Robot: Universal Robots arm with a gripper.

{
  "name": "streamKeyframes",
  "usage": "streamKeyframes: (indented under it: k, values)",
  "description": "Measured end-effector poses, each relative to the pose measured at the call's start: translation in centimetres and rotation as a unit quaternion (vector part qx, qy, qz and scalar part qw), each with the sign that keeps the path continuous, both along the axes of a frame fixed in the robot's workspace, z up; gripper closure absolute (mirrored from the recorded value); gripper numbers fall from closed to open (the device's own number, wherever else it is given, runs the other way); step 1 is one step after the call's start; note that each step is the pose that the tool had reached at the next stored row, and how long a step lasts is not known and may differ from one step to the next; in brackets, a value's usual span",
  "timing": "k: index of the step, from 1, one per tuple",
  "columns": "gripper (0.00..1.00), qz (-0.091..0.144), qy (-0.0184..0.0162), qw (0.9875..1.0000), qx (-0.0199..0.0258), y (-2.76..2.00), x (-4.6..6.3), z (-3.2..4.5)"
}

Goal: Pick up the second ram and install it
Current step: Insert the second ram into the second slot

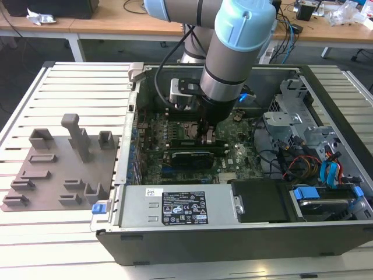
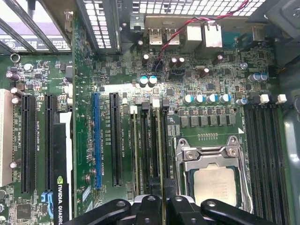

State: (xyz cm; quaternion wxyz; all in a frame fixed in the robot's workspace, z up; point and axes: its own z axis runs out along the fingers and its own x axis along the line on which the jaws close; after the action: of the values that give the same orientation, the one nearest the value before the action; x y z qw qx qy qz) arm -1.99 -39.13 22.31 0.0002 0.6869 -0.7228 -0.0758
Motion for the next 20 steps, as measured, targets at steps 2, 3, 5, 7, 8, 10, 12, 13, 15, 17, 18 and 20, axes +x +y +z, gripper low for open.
streamKeyframes:
  k: [2, 3, 5, 7, 8, 10, 12, 13, 15, 17, 18, 20]
  values:
    - [0.87, 0.0, 0.0001, 1.0, -0.0002, -0.01, 0.0, 0.1]
    - [0.87, 0.0, 0.0001, 1.0, -0.0002, -0.01, 0.0, 0.1]
    - [0.87, 0.0, 0.0003, 1.0, -0.0005, -0.02, 0.0, 0.02]
    - [0.87, 0.0, 0.0003, 1.0, -0.0005, -0.02, 0.0, -0.11]
    - [0.87, 0.0, 0.0003, 1.0, -0.0004, -0.01, 0.0, -0.24]
    - [0.87, 0.0, 0.0002, 1.0, -0.0003, -0.01, 0.0, -0.38]
    - [0.87, 0.0, 0.0003, 1.0, -0.0005, -0.02, 0.0, -0.59]
    - [0.87, 0.0, 0.0003, 1.0, -0.0005, -0.02, 0.0, -0.6]
    - [0.87, 0.0, 0.0002, 1.0, -0.0004, -0.01, 0.0, -0.61]
    - [0.85, 0.001, 0.0, 1.0, 0.0002, 0.01, 0.0, -0.67]
    - [0.79, 0.001, 0.0002, 1.0, -0.0003, -0.01, 0.0, -0.63]
    - [0.79, 0.001, 0.0002, 1.0, -0.0004, 0.02, 0.0, 0.56]
